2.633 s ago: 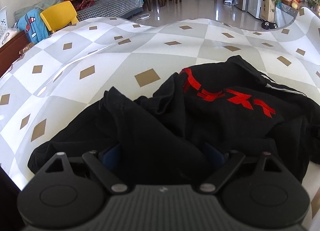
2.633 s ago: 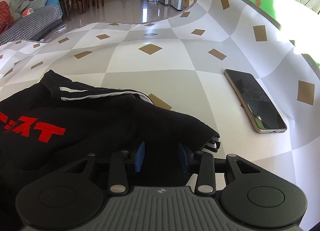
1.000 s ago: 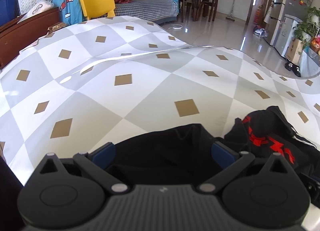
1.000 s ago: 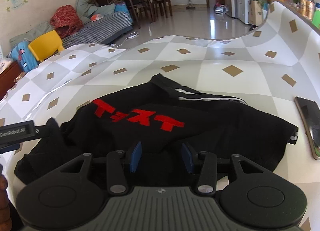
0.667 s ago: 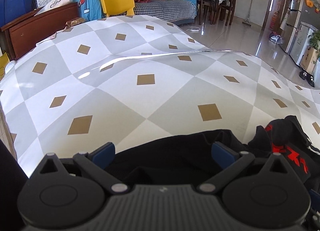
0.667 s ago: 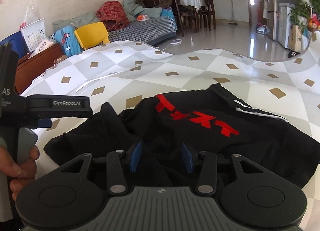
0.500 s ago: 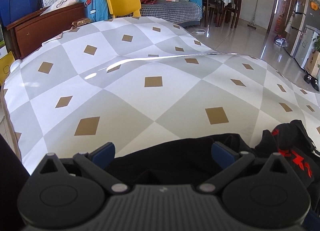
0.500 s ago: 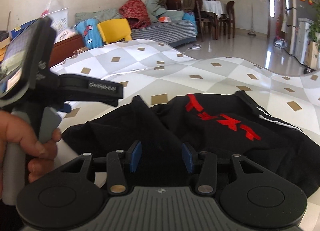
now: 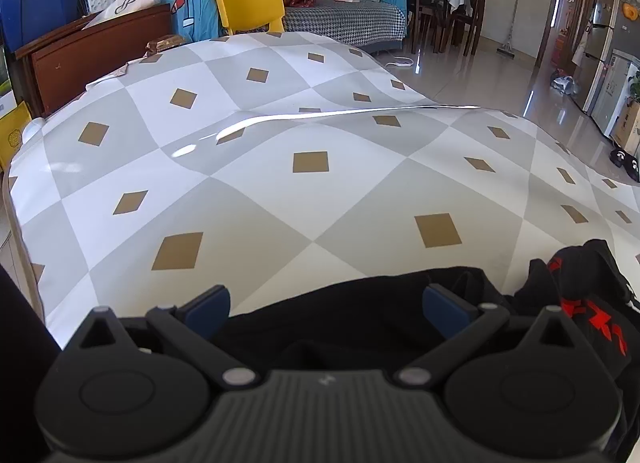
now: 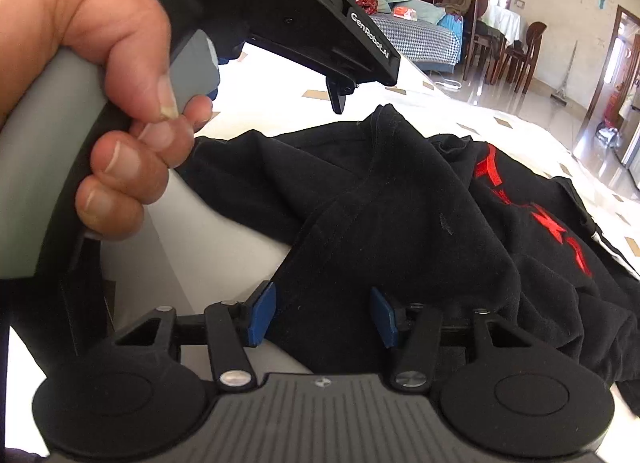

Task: Fold clothes

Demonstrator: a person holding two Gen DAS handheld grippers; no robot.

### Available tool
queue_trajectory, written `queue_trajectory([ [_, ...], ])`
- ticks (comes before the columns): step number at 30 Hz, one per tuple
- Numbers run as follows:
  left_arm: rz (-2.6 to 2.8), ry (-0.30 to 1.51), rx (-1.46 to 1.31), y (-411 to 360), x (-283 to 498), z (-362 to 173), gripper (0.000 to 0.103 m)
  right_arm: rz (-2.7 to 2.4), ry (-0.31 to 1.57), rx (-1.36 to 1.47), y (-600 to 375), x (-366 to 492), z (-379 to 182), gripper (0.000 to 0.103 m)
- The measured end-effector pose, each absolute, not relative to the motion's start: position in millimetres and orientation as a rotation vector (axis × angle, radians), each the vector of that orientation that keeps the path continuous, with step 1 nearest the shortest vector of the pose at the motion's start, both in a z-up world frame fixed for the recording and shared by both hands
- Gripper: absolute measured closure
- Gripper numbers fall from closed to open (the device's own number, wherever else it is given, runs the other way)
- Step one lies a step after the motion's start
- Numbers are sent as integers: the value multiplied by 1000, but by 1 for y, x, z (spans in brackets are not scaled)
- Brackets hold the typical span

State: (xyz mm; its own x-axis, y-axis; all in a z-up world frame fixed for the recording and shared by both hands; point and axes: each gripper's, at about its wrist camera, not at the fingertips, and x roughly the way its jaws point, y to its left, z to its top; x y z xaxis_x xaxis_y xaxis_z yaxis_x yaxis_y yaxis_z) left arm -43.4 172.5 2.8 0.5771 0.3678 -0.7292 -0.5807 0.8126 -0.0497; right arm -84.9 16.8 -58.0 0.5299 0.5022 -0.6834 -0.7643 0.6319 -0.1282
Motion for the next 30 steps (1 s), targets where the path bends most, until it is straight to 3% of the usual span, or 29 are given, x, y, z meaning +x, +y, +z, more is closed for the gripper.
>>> queue_trajectory([
  [6,566,776,-292,172,-44,2,0,806,641,-456,15,-79,-62,56],
  [14,569,771,-280,172,-46,2,0,788,654,-433,19,-79,-58,96],
  [30,575,770,-290,171,-48,3,0,428,654,-200,-53,-54,-5,99],
])
